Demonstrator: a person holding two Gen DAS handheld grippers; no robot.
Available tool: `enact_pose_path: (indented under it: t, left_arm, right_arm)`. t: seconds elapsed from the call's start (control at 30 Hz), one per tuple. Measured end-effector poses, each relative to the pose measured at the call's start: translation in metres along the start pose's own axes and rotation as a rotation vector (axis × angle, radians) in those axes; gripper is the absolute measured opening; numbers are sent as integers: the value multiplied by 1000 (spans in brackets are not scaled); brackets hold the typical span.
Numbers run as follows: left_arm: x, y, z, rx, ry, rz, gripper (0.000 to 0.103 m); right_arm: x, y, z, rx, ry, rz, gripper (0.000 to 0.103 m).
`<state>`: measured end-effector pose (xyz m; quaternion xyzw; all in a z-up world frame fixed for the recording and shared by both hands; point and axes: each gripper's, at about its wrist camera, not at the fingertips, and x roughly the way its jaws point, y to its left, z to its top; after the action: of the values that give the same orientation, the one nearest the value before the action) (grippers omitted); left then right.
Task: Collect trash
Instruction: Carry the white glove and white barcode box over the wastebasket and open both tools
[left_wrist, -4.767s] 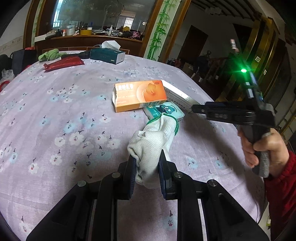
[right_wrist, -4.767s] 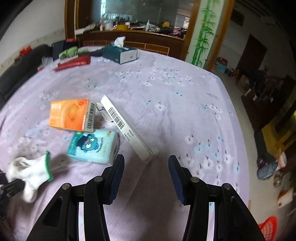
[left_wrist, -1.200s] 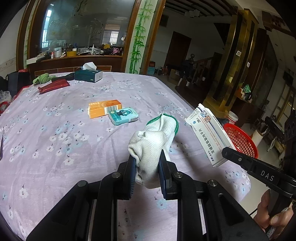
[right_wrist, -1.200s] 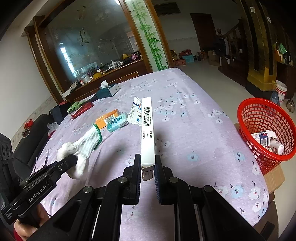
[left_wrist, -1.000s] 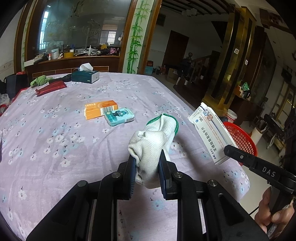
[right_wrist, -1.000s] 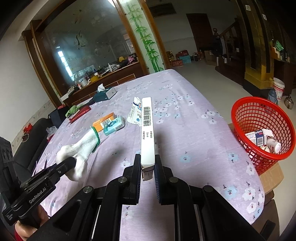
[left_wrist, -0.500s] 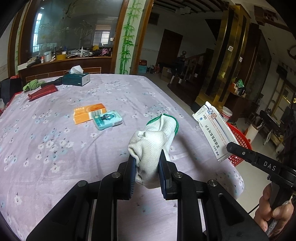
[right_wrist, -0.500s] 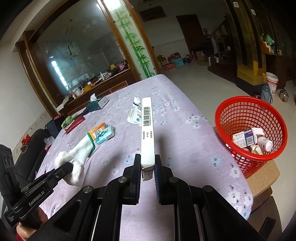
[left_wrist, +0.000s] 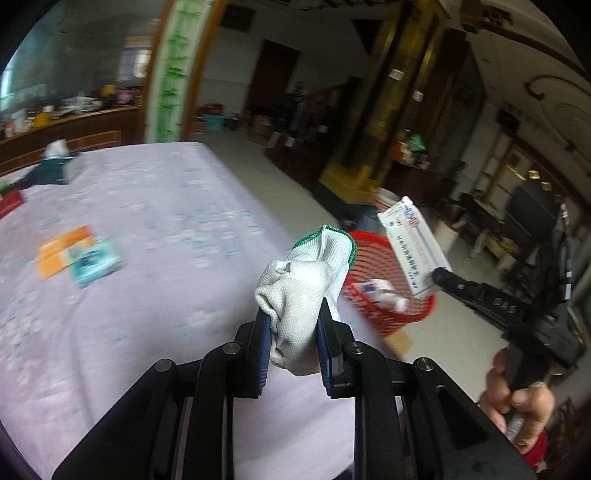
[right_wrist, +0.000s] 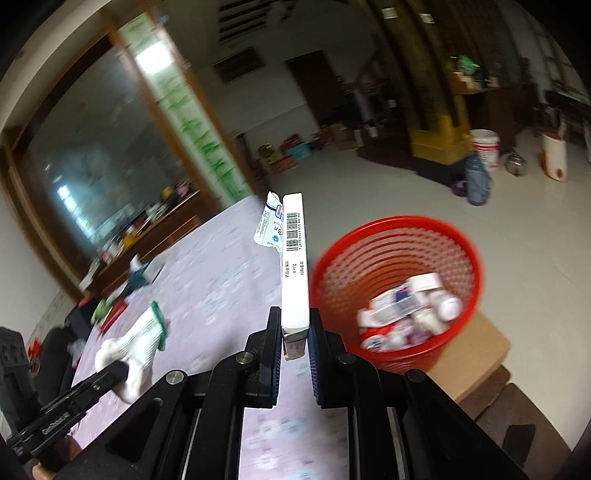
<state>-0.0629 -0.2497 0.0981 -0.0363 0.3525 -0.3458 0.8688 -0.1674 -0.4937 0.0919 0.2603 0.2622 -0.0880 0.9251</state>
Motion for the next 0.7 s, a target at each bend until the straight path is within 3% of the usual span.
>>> enact_pose_path:
  t: [0.23, 0.47, 0.5, 0.53, 0.6, 0.7]
  left_arm:
    - [57, -51, 30, 21, 53, -119, 21]
    - [124, -87, 49, 19, 96, -161, 22]
    - [134, -90, 50, 19, 97, -154, 29]
    - [141, -91, 50, 26, 100, -148, 44]
    - [141, -92, 46, 32, 97, -124, 58]
    - [128, -85, 40, 36, 88, -120, 58]
  right_arm:
    - [-2, -45, 21, 53, -30, -95, 14]
    - [17, -69, 35, 69, -14, -148, 15]
    - [21, -72, 37, 69, -14, -153, 16]
    - [26, -75, 40, 64, -15, -155, 16]
    - [35, -81, 41, 69, 6, -167, 25]
    - [27, -88, 36, 89, 3, -154, 27]
